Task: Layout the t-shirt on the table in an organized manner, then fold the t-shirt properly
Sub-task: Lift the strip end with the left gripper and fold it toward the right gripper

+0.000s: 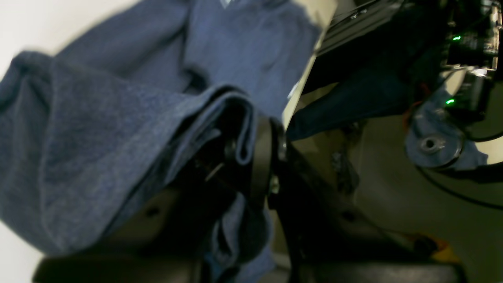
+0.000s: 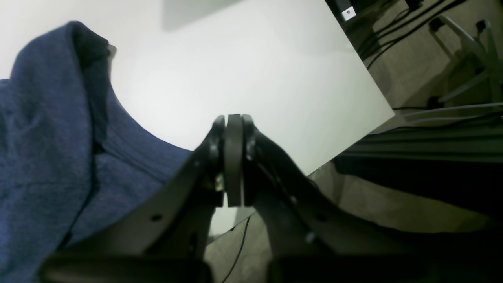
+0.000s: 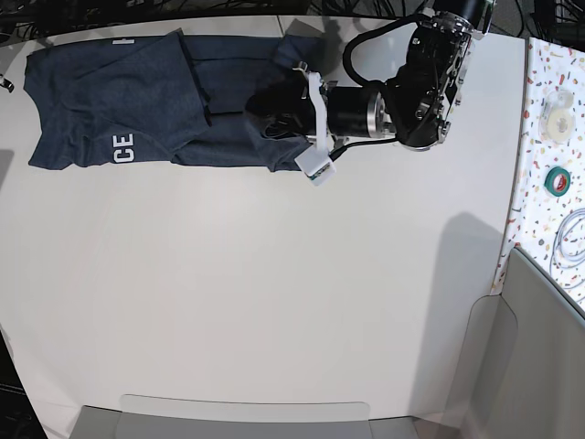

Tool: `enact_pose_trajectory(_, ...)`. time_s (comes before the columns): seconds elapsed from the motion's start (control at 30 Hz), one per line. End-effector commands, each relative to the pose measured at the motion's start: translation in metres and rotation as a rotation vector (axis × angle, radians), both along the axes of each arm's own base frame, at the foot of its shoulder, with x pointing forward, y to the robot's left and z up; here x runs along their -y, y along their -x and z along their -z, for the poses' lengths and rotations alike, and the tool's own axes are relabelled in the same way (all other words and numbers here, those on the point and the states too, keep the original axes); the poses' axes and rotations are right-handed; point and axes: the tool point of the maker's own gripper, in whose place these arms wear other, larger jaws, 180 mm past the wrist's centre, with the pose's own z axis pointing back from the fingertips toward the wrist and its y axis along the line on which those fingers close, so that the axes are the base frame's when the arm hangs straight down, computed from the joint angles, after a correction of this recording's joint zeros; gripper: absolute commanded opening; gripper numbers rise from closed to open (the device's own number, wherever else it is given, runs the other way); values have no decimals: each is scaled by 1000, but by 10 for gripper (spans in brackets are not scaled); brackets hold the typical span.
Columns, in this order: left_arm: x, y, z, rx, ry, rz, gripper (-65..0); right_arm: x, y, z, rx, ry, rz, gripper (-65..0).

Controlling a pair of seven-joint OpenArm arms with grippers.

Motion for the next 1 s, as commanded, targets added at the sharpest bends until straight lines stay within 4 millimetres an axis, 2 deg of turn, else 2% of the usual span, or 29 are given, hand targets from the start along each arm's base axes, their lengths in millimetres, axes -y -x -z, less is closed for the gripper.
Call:
enact_pose_trajectory(0.0, 8, -1, -15, 31, 54, 13, -650, 7, -5, -10, 28, 29, -5, -650)
enact_pose_trajectory(0.1, 22, 0, -24, 57, 88, 41, -650, 7, -2, 2, 19, -9, 7, -650)
enact_pose_trajectory(0.3, 40, -8, -4, -6, 93, 47, -650, 7, 3, 20, 4, -67, 24, -650)
enact_pose_trajectory(0.43, 40, -17, 9, -38, 84, 17, -650, 7, 2, 20, 6, -69, 24, -650)
enact_pose_trajectory(0.7, 46, -19, 10, -56, 103, 4, -650, 5, 0, 20, 7, -71, 16, -650)
enact_pose_trajectory(0.77, 47, -19, 10, -56, 104, 6, -621, 5, -1, 20, 8, -71, 14, -650)
enact_pose_trajectory(0.83, 47, -19, 10, -57, 103, 8, -555, 5, -4, 19, 15, -70, 15, -650)
enact_pose_trajectory(0.97, 47, -19, 10, -57, 103, 8, -371, 5, -4, 19, 17, -72, 15, -650)
